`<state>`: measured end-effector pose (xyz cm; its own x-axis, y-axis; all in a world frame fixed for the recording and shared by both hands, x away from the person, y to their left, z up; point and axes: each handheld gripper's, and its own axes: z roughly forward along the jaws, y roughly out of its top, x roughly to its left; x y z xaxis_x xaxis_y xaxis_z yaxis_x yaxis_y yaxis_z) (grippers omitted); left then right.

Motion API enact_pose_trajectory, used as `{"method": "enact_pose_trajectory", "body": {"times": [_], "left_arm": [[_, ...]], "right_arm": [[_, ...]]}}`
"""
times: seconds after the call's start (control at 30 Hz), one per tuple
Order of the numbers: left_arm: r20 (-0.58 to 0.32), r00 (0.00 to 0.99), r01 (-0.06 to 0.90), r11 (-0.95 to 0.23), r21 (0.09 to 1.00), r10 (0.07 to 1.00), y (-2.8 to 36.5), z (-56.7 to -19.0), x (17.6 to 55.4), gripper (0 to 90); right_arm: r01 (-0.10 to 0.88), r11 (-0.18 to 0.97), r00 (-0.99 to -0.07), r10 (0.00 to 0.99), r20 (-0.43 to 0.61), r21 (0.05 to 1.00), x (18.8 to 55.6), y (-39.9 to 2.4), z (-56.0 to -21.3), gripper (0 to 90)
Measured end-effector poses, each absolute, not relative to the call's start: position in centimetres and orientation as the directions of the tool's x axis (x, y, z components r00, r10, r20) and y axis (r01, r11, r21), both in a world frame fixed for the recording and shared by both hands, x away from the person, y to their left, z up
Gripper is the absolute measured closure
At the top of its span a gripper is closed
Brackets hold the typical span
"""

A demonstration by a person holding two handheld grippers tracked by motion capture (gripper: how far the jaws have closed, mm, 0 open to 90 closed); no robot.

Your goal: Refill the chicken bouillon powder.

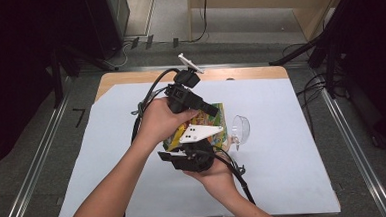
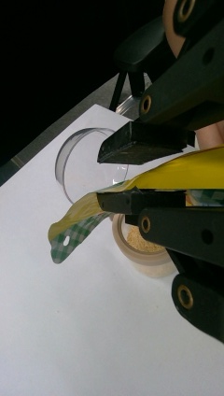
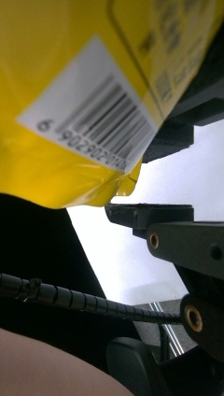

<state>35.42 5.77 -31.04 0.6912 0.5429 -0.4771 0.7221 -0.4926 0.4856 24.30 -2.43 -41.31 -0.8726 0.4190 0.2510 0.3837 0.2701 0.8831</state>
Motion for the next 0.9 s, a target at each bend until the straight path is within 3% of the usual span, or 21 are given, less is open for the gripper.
{"method": "enact_pose_trajectory", "body": {"times": [0.9], "left_arm": [[-0.461, 0.687, 0.727, -0.512, 0.458, 0.562, 5.37, -31.32, 35.71, 76.0]], "right_arm": [[0.406, 0.252, -0.866, 0.413, 0.282, 0.878, 24.38, -2.42, -41.38, 70.2]]}}
